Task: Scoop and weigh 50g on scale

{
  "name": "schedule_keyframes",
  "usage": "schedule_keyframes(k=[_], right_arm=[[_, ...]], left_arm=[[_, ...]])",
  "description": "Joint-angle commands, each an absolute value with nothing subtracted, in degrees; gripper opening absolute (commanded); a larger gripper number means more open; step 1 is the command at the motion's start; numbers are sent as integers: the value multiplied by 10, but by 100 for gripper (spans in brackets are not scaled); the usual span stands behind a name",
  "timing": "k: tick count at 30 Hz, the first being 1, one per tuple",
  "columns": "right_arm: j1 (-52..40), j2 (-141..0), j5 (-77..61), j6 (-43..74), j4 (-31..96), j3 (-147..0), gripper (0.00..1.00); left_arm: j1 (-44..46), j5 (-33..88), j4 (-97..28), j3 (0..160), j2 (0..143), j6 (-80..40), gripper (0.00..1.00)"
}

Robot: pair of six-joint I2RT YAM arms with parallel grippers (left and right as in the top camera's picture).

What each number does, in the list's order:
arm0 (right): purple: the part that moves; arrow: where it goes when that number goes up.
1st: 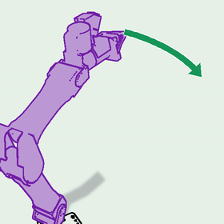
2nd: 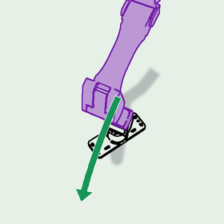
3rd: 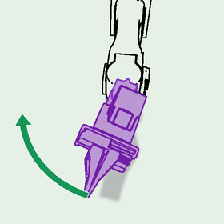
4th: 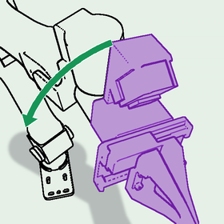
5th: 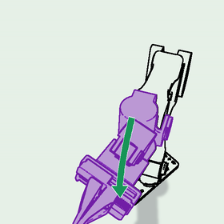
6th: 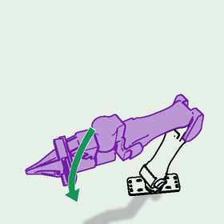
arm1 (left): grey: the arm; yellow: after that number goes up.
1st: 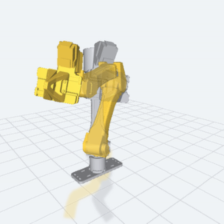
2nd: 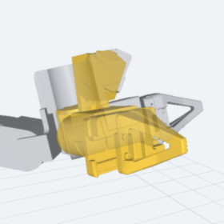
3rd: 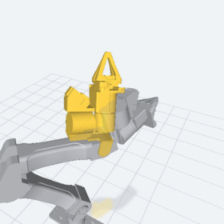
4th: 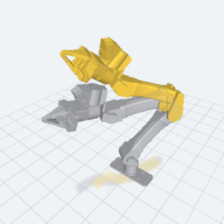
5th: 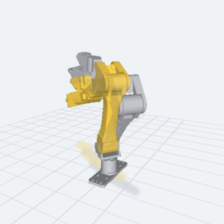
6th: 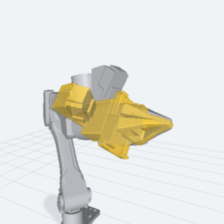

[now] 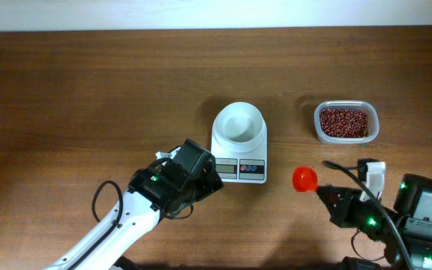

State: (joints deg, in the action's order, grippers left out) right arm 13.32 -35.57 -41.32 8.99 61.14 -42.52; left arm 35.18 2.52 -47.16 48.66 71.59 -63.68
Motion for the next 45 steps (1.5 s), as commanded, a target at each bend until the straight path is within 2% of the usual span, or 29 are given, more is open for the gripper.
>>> schedule_keyframes(k=[1, 5, 13, 14, 17, 19, 21, 25, 26, 27, 33, 37, 39, 45], right_arm=[[135, -355, -406, 77, 639, -434, 4], [135, -354, -353, 77, 640, -434, 4], [135, -354, -353, 77, 639, -434, 4], [135, -354, -353, 77, 639, -434, 4], [135, -354, -353, 77, 638, -434, 4], [135, -354, -353, 77, 637, -434, 4], [135, -354, -353, 77, 637, -434, 4], [135, -354, -353, 77, 637, -434, 4], [135, -354, -353, 77, 637, -434, 4], [135, -354, -353, 77, 637, -434, 4], [135, -354, -353, 77, 637, -434, 4], [135, -354, -353, 77, 637, -434, 4], [135, -354, -353, 77, 637, -434, 4], [135, -355, -353, 77, 637, -434, 4]], left_arm=[[350, 17, -472, 485, 717, -641, 99], [350, 17, -472, 485, 717, -641, 99], [348, 33, -456, 485, 717, -626, 99], [343, 34, -453, 491, 715, -555, 99], [298, 43, -506, 566, 694, -235, 99], [292, 43, -568, 627, 685, -109, 99], [292, 41, -629, 679, 681, -66, 99], [292, 17, -659, 684, 679, -50, 99], [292, 17, -667, 684, 679, 61, 99], [292, 17, -678, 684, 679, 119, 99], [292, 14, -684, 684, 679, 142, 99], [285, 49, -690, 699, 679, 210, 99], [257, 118, -692, 706, 679, 267, 99], [194, 118, -706, 706, 679, 267, 99]])
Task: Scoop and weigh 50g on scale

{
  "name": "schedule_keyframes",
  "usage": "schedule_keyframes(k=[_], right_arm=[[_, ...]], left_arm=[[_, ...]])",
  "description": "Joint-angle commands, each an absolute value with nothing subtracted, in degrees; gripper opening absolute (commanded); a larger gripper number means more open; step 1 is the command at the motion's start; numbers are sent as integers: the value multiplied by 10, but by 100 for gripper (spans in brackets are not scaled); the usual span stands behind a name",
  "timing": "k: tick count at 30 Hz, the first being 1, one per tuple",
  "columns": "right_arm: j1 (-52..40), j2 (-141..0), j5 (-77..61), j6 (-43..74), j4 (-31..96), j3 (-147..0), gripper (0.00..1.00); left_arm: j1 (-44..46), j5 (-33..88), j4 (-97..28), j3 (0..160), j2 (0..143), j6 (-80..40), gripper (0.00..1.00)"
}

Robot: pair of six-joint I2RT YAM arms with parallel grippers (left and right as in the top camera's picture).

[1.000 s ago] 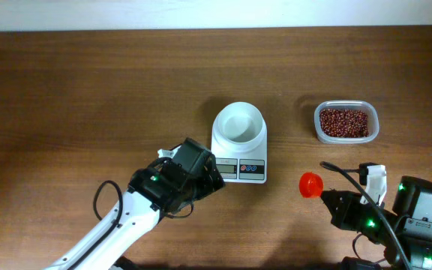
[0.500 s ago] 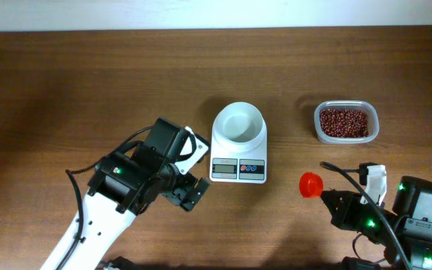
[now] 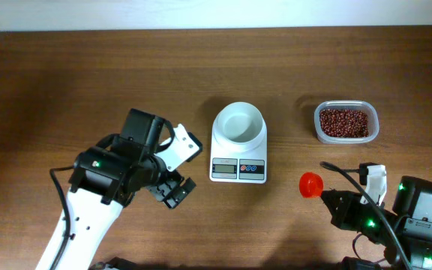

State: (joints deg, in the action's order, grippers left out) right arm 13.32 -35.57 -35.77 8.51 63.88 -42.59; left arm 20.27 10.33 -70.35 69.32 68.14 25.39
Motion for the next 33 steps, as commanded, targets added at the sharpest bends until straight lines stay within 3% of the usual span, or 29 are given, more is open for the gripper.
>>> schedule_keyframes(k=[1, 24, 33], right_arm=[[135, -355, -353, 77, 639, -434, 4], [135, -354, -355, 109, 667, -434, 4], [135, -354, -353, 109, 667, -434, 4]], left_arm=[[193, 118, -706, 706, 679, 267, 99], [193, 118, -708, 706, 679, 267, 99], [193, 144, -702, 706, 679, 322, 99]])
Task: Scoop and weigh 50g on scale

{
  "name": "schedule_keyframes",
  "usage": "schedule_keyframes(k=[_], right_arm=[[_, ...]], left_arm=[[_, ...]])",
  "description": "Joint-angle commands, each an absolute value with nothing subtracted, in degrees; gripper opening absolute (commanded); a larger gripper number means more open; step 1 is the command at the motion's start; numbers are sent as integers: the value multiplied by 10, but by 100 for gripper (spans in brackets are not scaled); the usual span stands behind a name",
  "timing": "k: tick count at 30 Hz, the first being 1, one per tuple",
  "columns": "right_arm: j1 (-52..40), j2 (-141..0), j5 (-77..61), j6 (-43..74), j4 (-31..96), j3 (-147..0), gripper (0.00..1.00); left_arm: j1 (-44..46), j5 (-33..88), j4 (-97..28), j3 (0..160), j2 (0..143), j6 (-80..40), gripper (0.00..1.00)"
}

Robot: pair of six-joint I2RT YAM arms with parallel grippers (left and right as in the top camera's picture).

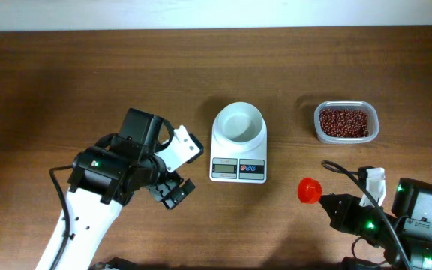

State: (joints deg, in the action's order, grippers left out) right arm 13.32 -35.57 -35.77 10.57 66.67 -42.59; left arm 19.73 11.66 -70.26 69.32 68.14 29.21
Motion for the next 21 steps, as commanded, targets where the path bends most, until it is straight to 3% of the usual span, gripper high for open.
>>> schedule_keyframes(k=[1, 16, 21], right_arm=[[135, -354, -353, 109, 667, -434, 4], [135, -354, -353, 109, 670, -434, 4], [135, -354, -353, 109, 671, -434, 4]], left_arm=[[193, 142, -701, 706, 679, 322, 99], [191, 116, -686, 706, 679, 322, 99], [115, 173, -691, 706, 679, 345, 99]])
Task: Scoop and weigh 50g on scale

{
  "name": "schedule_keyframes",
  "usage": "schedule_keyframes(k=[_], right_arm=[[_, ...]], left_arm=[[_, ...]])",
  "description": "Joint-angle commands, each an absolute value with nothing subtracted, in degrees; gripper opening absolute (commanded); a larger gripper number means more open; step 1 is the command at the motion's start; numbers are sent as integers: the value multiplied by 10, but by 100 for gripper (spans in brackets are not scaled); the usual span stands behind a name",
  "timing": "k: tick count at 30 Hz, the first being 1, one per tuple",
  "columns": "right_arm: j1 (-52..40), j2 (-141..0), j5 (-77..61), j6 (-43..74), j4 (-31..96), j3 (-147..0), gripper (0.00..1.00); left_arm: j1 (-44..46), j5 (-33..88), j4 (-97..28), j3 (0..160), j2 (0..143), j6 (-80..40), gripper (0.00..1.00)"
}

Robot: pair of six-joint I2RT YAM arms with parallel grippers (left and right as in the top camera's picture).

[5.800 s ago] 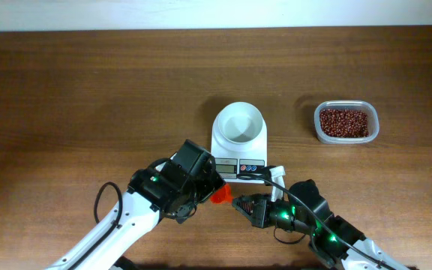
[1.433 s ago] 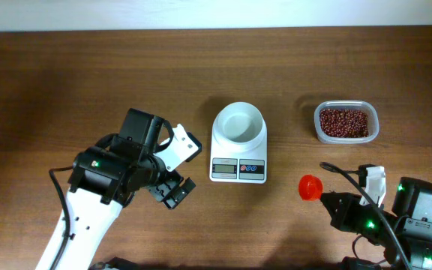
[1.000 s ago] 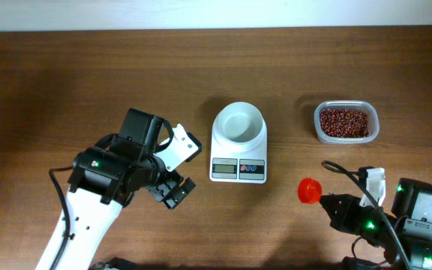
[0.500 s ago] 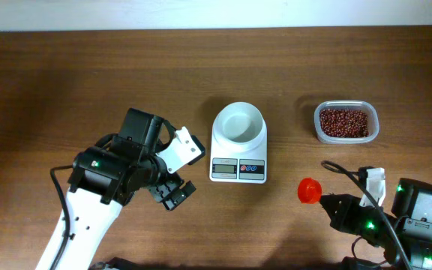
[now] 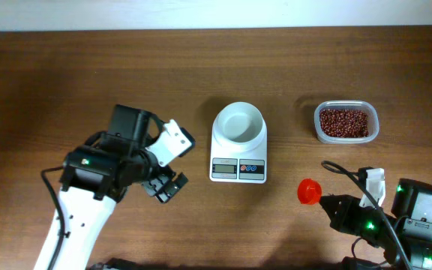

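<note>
A white scale (image 5: 238, 169) stands mid-table with an empty white bowl (image 5: 239, 124) on it. To its right, a clear tub of red beans (image 5: 345, 122) sits near the far edge. My right gripper (image 5: 334, 207) at the lower right is shut on the handle of a red scoop (image 5: 308, 190). The scoop's cup hovers below the tub and right of the scale. My left gripper (image 5: 169, 187) hangs left of the scale, apart from it. Its dark fingers read as one block, so their state is unclear.
The brown wooden table (image 5: 66, 75) extends on all sides. A black cable (image 5: 340, 171) loops over the right arm. The bulky left arm (image 5: 100, 169) occupies the lower left. A pale wall edge runs along the top.
My left arm has shifted a little to the left, further from the scale. The right gripper and the red scoop are where they were.
My left gripper was at the scale's front left corner by the display. Later it stood withdrawn to the left of the scale, and has edged further left since. The right gripper held the red scoop throughout, and it has drifted slightly toward the near edge.
</note>
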State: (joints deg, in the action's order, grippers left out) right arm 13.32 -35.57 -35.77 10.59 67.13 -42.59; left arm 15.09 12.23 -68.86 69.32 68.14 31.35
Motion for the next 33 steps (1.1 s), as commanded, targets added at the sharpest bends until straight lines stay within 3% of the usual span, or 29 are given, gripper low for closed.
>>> schedule_keyframes(k=[1, 20, 28, 29, 31, 32, 33], right_arm=[[135, -354, -353, 109, 671, -434, 4], [135, -354, -353, 109, 671, -434, 4], [135, -354, -352, 109, 668, -434, 4], [135, -354, -352, 109, 665, -434, 4], [135, -354, -335, 110, 660, -434, 4], [135, -354, -335, 110, 656, -434, 4], [135, -354, -335, 110, 649, -434, 4]], left_arm=[[110, 186, -693, 706, 679, 351, 99], [111, 206, -697, 709, 671, 356, 99], [111, 563, -680, 706, 672, 357, 99], [111, 564, -680, 703, 672, 368, 74], [117, 562, -669, 703, 673, 373, 12], [124, 563, -668, 702, 674, 373, 0], [145, 563, -665, 702, 676, 373, 0]])
